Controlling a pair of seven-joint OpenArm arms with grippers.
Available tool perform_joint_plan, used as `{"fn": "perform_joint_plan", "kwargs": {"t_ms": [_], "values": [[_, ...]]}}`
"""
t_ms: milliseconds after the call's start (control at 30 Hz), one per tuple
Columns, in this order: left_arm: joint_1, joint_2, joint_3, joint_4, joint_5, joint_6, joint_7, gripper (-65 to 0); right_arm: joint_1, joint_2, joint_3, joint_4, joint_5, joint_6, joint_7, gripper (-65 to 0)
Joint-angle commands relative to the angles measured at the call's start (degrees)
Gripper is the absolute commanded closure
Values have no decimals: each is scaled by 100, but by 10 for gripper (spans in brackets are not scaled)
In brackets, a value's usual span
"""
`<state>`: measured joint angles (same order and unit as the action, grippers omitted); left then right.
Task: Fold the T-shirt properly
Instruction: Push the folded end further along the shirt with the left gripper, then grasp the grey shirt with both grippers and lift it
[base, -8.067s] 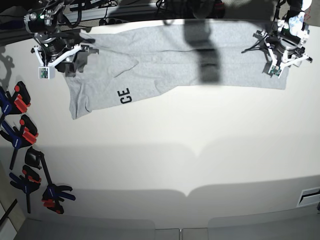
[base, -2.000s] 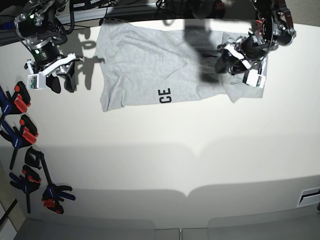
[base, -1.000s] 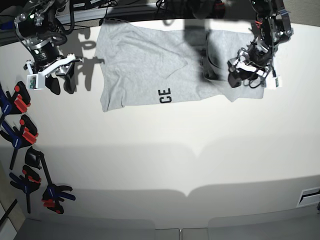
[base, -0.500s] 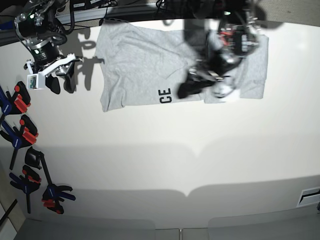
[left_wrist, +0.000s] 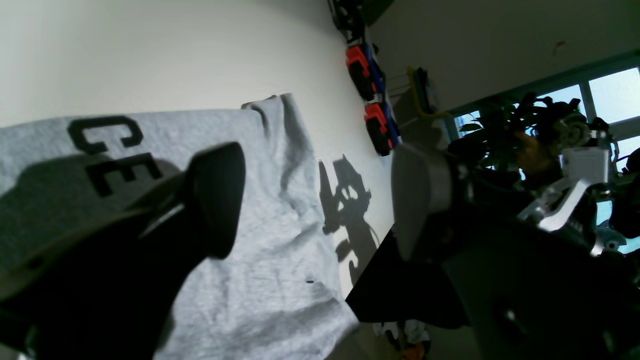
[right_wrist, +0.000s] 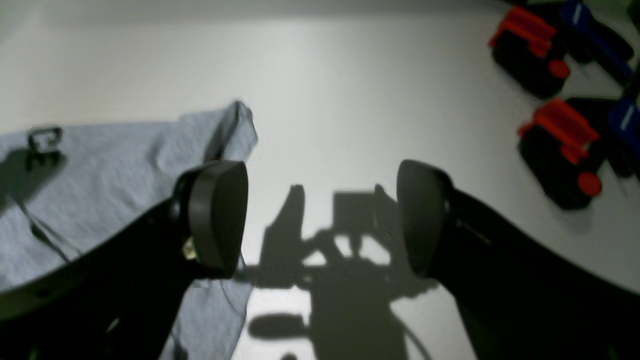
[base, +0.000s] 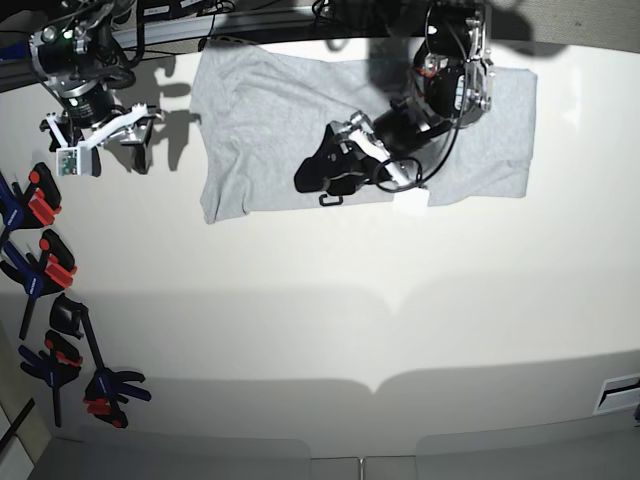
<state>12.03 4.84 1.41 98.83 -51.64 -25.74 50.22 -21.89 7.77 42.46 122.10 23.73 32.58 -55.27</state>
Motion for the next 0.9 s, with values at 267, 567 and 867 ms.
{"fn": "perform_joint_plan", "kwargs": {"t_ms": [267,567,867], "values": [[-87,37,13,90,470,-72,-15,-428,13,61,24,109,52,-42,125,-436],[-339,37,17,103,3077,-68,278,-427,173,33,22,-39,1294,-374,-863,-436],[-839,-404,658,420,3515,-68,138,-427,1043,50,22,-1788,1388,-216,-1543,-435]]}}
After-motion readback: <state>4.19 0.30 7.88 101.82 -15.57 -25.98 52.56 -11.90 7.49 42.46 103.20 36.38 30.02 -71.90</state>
